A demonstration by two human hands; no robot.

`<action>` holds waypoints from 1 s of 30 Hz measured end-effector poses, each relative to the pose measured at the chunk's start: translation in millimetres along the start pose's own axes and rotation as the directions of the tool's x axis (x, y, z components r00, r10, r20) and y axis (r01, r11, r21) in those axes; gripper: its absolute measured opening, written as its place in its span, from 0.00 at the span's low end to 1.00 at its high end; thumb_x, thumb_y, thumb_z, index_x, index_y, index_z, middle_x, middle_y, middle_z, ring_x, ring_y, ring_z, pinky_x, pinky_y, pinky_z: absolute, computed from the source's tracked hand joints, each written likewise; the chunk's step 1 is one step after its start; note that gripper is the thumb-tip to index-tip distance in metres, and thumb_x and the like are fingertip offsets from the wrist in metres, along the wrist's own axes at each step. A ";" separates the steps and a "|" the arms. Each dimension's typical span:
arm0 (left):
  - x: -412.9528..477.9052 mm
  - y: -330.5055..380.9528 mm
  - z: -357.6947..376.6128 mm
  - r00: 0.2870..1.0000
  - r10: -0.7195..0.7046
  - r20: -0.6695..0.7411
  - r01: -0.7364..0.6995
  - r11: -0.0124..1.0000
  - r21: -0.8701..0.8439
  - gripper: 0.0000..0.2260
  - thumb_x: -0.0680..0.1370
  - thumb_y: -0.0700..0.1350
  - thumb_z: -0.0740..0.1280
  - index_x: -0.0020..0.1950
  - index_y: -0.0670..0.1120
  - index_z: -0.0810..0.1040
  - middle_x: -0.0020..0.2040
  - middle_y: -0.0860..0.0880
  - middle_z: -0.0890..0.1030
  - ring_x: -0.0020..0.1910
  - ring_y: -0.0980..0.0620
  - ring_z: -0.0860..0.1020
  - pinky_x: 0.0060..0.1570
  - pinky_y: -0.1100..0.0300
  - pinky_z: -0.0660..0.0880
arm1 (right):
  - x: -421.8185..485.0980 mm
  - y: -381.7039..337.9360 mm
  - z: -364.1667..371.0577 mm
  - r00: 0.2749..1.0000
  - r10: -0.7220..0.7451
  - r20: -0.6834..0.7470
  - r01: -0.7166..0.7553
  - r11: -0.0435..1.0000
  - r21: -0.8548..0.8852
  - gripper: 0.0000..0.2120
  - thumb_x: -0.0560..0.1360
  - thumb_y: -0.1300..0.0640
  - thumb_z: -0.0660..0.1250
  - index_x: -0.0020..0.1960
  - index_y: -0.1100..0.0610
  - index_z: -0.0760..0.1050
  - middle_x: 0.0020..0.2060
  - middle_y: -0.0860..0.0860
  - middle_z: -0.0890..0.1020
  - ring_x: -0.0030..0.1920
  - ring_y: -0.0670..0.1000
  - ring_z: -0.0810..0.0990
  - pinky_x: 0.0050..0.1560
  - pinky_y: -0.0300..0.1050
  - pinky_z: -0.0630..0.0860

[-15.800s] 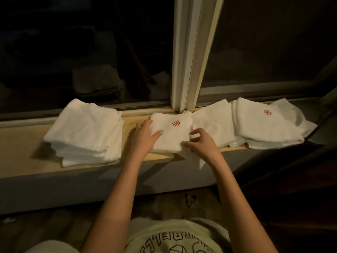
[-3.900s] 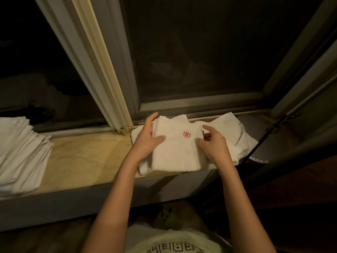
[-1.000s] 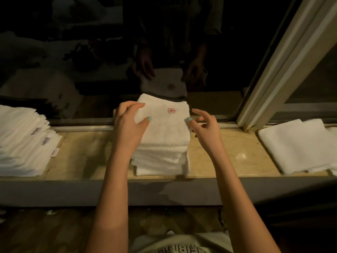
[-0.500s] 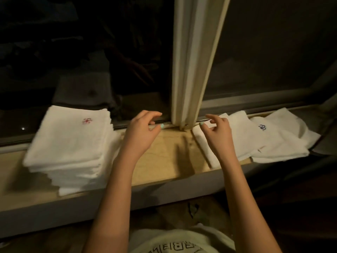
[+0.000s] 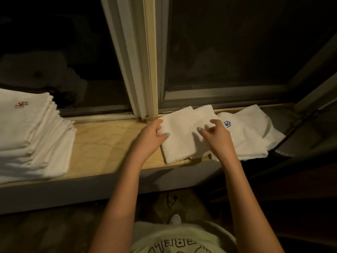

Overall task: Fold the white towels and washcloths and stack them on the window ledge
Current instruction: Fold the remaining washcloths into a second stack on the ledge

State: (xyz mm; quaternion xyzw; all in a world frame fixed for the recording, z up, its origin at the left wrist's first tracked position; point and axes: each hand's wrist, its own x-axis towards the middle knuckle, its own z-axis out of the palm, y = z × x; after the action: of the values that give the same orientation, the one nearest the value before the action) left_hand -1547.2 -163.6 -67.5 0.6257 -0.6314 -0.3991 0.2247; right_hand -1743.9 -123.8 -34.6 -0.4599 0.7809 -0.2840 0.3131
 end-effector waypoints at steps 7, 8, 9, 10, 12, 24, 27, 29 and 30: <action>1.5 4.4 10.3 0.990 -0.113 -0.085 0.105 0.990 -0.091 0.26 0.76 0.45 0.69 0.72 0.50 0.64 0.62 0.49 0.76 0.53 0.53 0.75 0.50 0.55 0.74 | 1.2 3.3 1.0 0.988 0.007 0.157 0.008 0.996 -0.094 0.26 0.76 0.50 0.68 0.70 0.58 0.65 0.57 0.55 0.77 0.50 0.53 0.76 0.53 0.56 0.79; 1.0 5.3 12.0 0.991 -0.118 -0.069 0.109 0.987 -0.116 0.27 0.76 0.45 0.70 0.72 0.50 0.63 0.61 0.48 0.76 0.53 0.52 0.75 0.48 0.56 0.74 | 1.6 2.4 1.7 0.986 0.010 0.167 0.008 0.994 -0.104 0.25 0.76 0.50 0.68 0.69 0.57 0.66 0.54 0.53 0.76 0.49 0.52 0.76 0.52 0.55 0.79; 1.2 6.1 14.2 0.991 -0.123 -0.056 0.114 0.983 -0.141 0.28 0.76 0.45 0.70 0.73 0.50 0.63 0.61 0.47 0.77 0.53 0.51 0.76 0.47 0.56 0.74 | 2.7 2.6 2.0 0.985 0.011 0.174 0.007 0.994 -0.105 0.22 0.75 0.50 0.68 0.66 0.57 0.68 0.51 0.51 0.76 0.48 0.52 0.76 0.50 0.54 0.80; 1.6 6.6 16.0 0.990 -0.131 -0.045 0.123 0.979 -0.160 0.28 0.76 0.45 0.70 0.73 0.50 0.62 0.60 0.47 0.77 0.53 0.50 0.76 0.47 0.56 0.74 | 3.7 3.5 1.6 0.983 0.009 0.181 0.008 0.995 -0.095 0.19 0.75 0.50 0.69 0.61 0.56 0.69 0.47 0.50 0.76 0.47 0.52 0.77 0.48 0.52 0.80; 2.2 7.7 19.1 0.990 -0.136 -0.028 0.128 0.973 -0.191 0.28 0.75 0.45 0.70 0.72 0.50 0.62 0.61 0.47 0.76 0.55 0.49 0.76 0.49 0.54 0.77 | 4.5 7.0 -0.9 0.981 -0.013 0.192 0.024 0.998 -0.057 0.12 0.75 0.50 0.69 0.52 0.55 0.70 0.41 0.49 0.75 0.43 0.51 0.76 0.40 0.45 0.77; -22.0 -1.4 -15.2 0.975 -0.145 0.169 0.182 0.957 -0.226 0.12 0.76 0.43 0.69 0.58 0.50 0.75 0.53 0.51 0.79 0.51 0.50 0.79 0.39 0.60 0.77 | 12.9 10.1 -6.6 0.962 -0.191 0.197 0.181 0.981 0.066 0.10 0.76 0.52 0.67 0.55 0.53 0.72 0.44 0.50 0.79 0.44 0.48 0.78 0.43 0.41 0.76; -25.7 -2.4 -15.3 0.985 -0.119 0.127 0.113 0.992 0.050 0.05 0.75 0.46 0.69 0.50 0.50 0.77 0.49 0.53 0.77 0.47 0.55 0.75 0.41 0.62 0.71 | 18.3 9.5 -5.0 0.966 -0.251 0.067 0.250 0.968 0.021 0.09 0.77 0.55 0.67 0.56 0.54 0.76 0.48 0.51 0.79 0.47 0.48 0.76 0.47 0.39 0.72; -24.3 -4.1 -9.7 0.998 -0.061 0.004 0.060 0.994 0.087 0.05 0.75 0.47 0.69 0.50 0.50 0.77 0.50 0.54 0.76 0.48 0.57 0.74 0.42 0.63 0.69 | 17.5 16.1 -8.6 0.969 -0.228 0.095 0.232 0.972 -0.032 0.09 0.76 0.54 0.68 0.56 0.54 0.77 0.48 0.51 0.78 0.46 0.47 0.75 0.46 0.40 0.72; -22.6 -4.2 -6.1 0.999 -0.020 -0.039 0.022 0.998 0.060 0.07 0.75 0.47 0.69 0.52 0.51 0.77 0.51 0.55 0.76 0.49 0.58 0.74 0.43 0.63 0.70 | 15.1 21.5 -10.4 0.971 -0.211 0.111 0.220 0.973 -0.071 0.10 0.76 0.53 0.68 0.56 0.54 0.77 0.48 0.51 0.78 0.46 0.48 0.76 0.46 0.41 0.73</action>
State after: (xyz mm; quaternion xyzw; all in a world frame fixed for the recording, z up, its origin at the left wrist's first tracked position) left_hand -1537.3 -142.7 -62.4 0.6464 -0.6321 -0.3701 0.2136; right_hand -1769.0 -126.9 -47.2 -0.5684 0.7203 -0.2599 0.3008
